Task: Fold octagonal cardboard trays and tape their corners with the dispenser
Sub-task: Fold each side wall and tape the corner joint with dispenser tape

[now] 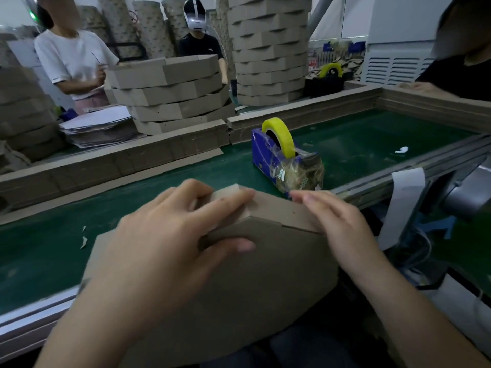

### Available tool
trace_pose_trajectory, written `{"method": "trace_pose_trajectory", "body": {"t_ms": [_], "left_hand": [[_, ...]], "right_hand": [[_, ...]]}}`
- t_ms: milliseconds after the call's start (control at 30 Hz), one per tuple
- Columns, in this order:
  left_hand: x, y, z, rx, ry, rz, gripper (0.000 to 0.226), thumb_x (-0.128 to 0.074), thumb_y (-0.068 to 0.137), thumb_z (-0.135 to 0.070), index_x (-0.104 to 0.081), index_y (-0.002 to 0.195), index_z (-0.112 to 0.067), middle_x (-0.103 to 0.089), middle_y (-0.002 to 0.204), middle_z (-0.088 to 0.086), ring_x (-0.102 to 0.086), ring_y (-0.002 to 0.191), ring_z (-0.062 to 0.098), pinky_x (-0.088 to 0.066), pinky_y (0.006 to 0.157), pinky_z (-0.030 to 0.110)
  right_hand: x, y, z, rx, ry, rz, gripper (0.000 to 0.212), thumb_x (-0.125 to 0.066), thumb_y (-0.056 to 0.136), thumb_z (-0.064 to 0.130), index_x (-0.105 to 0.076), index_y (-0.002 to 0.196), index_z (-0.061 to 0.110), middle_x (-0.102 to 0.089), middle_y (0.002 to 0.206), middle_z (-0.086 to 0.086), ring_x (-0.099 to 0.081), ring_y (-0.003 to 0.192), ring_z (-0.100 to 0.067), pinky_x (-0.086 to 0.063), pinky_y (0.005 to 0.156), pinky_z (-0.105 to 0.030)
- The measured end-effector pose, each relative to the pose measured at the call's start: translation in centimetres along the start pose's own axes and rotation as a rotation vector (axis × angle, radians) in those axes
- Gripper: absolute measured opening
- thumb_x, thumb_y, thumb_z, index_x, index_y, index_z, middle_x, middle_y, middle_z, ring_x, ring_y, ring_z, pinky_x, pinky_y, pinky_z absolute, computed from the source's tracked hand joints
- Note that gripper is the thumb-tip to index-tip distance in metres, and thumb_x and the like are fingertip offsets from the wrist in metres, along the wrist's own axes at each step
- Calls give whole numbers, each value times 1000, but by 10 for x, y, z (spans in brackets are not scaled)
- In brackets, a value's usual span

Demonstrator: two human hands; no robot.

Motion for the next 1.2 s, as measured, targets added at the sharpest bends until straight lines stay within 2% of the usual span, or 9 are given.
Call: {"method": "trace_pose_trajectory", "body": {"t_ms": [100, 233, 467, 600, 667, 767, 933, 1033, 1200], "left_hand": [[6, -14, 20, 88, -217, -69, 53, -50, 80, -69, -49, 130, -54, -57, 111, -17, -63, 89, 14, -53, 66, 42], [-13, -26, 32, 134, -308, -21, 48, -55, 79, -63, -54, 124, -49, -56, 114, -19, -63, 94, 11, -55, 72, 42], [-34, 5, -3, -83, -24, 93, 37, -42, 93, -49, -68, 118, -41, -65, 109, -2, -63, 88, 22, -52, 69, 38], [-36, 6, 3, -77, -42, 75, 38, -41, 94, -47, -69, 117, -38, -66, 108, -2, -62, 85, 21, -49, 65, 35], [-36, 6, 5, -74, -47, 70, 38, -40, 94, -48, -69, 117, -39, -65, 109, -3, -62, 86, 20, -48, 66, 32], [-37, 7, 4, -74, -59, 64, 37, -41, 94, -48, -68, 118, -40, -65, 109, -4, -62, 86, 19, -49, 66, 34], [-35, 6, 5, -65, -60, 48, 37, -41, 94, -47, -69, 117, -39, -65, 109, -4, -62, 87, 19, -49, 65, 34], [-35, 5, 7, -61, -58, 41, 36, -42, 94, -47, -69, 117, -38, -65, 108, -4, -62, 86, 20, -49, 64, 35], [-35, 6, 9, -51, -58, 48, 37, -42, 94, -47, -69, 116, -38, -66, 109, -4, -63, 88, 21, -48, 67, 33]], "right_hand": [[4, 6, 2, -36, 159, 75, 24, -60, 85, 35, -74, 101, 24, -74, 96, 10, -67, 90, 0, -45, 69, -7], [-7, 6, 6, 11, 31, 95, 18, -67, 85, 36, -73, 99, 27, -72, 94, 12, -65, 91, 0, -47, 76, -13], [-39, 5, 11, 50, -93, 202, 32, -60, 80, 49, -70, 106, 32, -70, 100, 16, -61, 97, 5, -43, 78, -9], [24, 43, 20, 139, -216, -151, 24, -53, 86, 50, -67, 98, 35, -62, 96, 16, -55, 89, 9, -40, 70, -8], [56, 79, 15, 65, -340, -291, 25, -52, 93, 46, -68, 96, 28, -57, 102, 8, -55, 92, -2, -37, 70, -17], [54, 127, -25, -278, -488, -102, 32, -48, 95, 49, -69, 94, 25, -57, 108, 0, -52, 86, -16, -36, 73, -30], [36, 129, -51, -493, -134, -42, 15, -73, 82, 32, -73, 79, 17, -60, 74, 3, -39, 47, -6, -30, 42, -17], [38, 124, -56, -562, 190, -151, 12, -76, 78, 28, -77, 74, 16, -56, 90, 0, -39, 67, -7, -40, 53, -17], [38, 114, -62, -443, 474, -266, 28, -70, 79, 14, -73, 51, 16, -61, 63, 10, -42, 62, -5, -43, 65, -25]]}}
Point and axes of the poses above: each hand's wrist, its own y-axis towards the middle knuckle, its own x-axis out of the back of the hand, z = x × y, the point moved 10 cm from there along y, towards the middle knuckle
